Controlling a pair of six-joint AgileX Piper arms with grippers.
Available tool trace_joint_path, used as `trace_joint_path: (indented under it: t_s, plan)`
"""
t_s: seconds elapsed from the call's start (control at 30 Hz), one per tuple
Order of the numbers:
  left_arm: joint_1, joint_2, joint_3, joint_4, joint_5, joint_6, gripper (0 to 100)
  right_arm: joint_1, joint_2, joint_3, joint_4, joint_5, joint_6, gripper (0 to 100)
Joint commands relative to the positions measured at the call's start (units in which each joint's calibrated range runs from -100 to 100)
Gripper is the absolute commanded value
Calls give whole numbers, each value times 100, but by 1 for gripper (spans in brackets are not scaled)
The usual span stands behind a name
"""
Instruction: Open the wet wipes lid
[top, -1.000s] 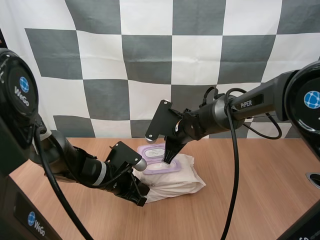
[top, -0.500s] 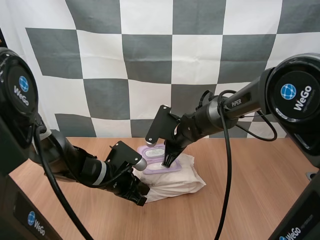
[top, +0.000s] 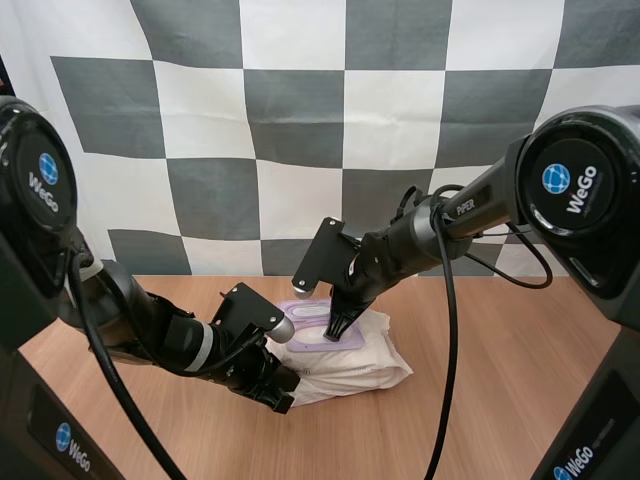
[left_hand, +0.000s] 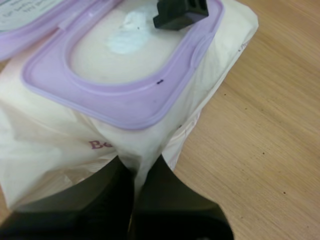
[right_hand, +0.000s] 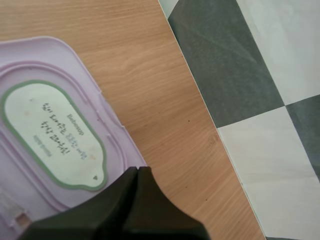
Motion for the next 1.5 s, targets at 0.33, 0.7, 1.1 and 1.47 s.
trace_joint_path:
  t_s: [0.33,0.7,1.1,1.47]
  plan:
    - [0,7,-6,1,10,73,0,-1,-689,-497,114,740,1,0]
    - [0,-5,-6,93,120,73,0,-1,-2722,-737,562,2399,274,0]
    - [0,-5,-6,303,204,73,2,-1,-4123,-737,549,4817,793,0]
    - [0,-5,-6,419,271,73,100,-1,-4949,-755,462,5392,793,0]
